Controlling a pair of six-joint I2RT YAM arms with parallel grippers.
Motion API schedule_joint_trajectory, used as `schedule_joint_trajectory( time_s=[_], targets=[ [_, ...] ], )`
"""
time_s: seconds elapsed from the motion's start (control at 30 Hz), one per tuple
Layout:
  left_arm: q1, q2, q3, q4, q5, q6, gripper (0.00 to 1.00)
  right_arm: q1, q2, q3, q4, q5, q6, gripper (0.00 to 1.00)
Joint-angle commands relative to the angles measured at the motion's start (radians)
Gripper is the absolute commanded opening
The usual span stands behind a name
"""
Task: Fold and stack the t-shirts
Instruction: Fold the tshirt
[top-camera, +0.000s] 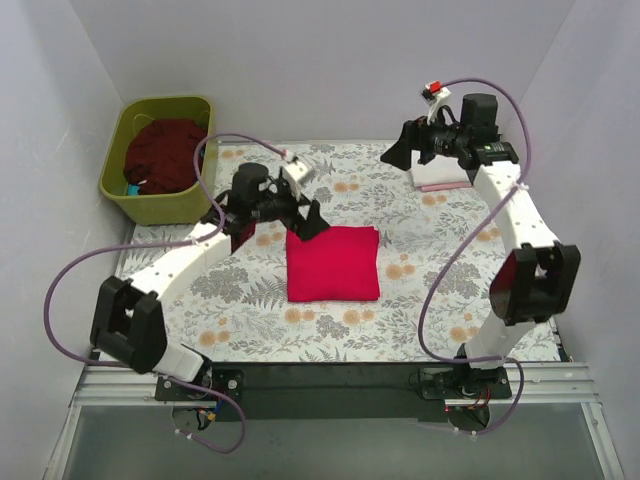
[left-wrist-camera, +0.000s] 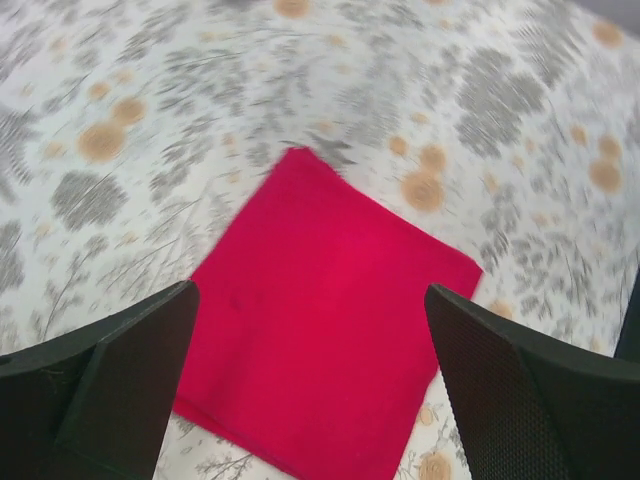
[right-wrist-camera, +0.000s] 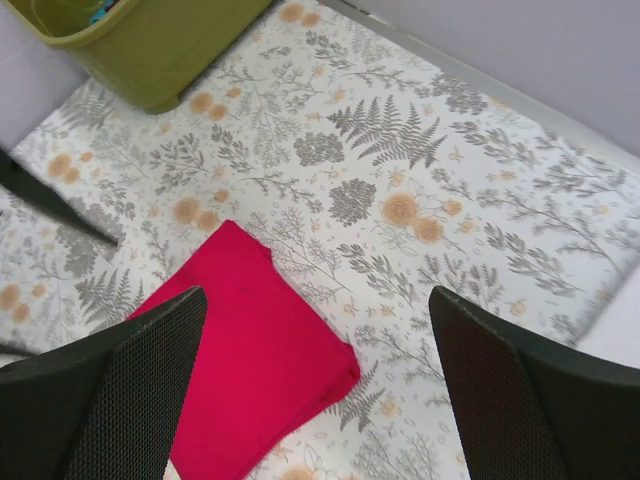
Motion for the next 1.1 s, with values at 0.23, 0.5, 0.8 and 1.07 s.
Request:
schedule_joint_trajectory(
  time_s=[0.23,0.5,0.8,1.07],
  targets=[
    [-0.42,-0.014,-0.176,-0.02,-0.187,0.507,0.77,-0.087,-0.16,-0.271,-0.179,0.096,0.048,0.98],
    [-0.576,0.147,-0.219,0.153,-0.241,0.589,0.55,-0.236,-0.197,-0.614,-0.095,-0.108,0.263,0.98],
    [-0.615,0.273,-0.203,0.275,-0.282,0.63,0.46,-0.248,-0.286,-0.767,0.036,-0.11,0.379,0.98],
    [-0.615,0.346,-0.218,0.334,-0.35,0.639,0.28,-0.248,-0.297,-0.887,0.132,-0.119,0.434,0.98]
  ],
)
